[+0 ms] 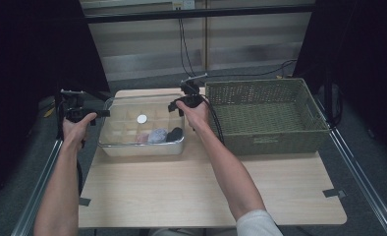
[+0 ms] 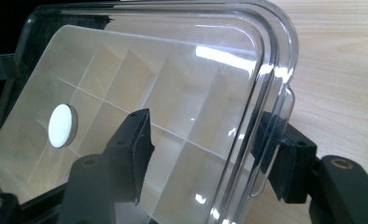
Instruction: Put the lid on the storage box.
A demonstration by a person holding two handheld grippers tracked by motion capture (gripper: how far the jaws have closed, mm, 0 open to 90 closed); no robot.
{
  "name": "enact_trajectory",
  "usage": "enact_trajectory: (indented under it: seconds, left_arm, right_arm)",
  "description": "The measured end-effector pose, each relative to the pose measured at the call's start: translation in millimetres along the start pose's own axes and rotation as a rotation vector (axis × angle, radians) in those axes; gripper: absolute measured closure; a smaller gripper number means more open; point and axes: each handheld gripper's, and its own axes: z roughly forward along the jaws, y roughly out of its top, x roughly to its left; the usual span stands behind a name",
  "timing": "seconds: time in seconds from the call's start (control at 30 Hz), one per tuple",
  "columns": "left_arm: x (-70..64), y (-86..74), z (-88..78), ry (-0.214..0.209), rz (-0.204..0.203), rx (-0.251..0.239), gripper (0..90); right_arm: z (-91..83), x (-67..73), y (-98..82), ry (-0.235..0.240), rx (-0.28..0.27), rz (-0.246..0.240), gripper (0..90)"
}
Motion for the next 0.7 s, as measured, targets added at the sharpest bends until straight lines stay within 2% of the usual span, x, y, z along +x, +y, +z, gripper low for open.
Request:
enact_trajectory:
  seconds: [0.1,0.23,0.3,0.4,0.47,0.57,0.7]
  left_arm:
    - [0.0,0.0,1.9,0.003,0.002,0.007,57.7]
    - [-0.1,0.5,2.7,0.011,0.022,0.024,57.5]
    - [-0.3,-0.3,4.1,0.023,0.012,0.014,57.4]
    - [3.5,-1.6,4.4,0.011,0.009,0.024,57.1]
    - [3.6,-3.4,4.7,0.041,0.009,0.013,60.1]
    - [3.7,-5.0,4.2,0.034,0.017,0.004,59.7]
    - [5.0,-4.5,1.6,0.038,0.008,-0.01,60.3]
  right_arm:
    - [-0.2,0.6,0.3,-0.008,0.003,-0.006,38.4]
    - [-1.1,1.7,1.2,-0.065,0.005,-0.023,34.9]
    - [0.0,-0.3,1.3,-0.07,0.015,-0.012,35.4]
    - [3.4,1.5,-0.1,-0.082,0.021,-0.024,34.9]
    - [5.0,1.1,-0.9,-0.089,0.026,-0.023,34.6]
    - [6.9,-1.4,-1.3,-0.107,0.025,-0.008,33.7]
    - [7.4,-1.1,-0.8,-0.107,0.026,-0.004,34.3]
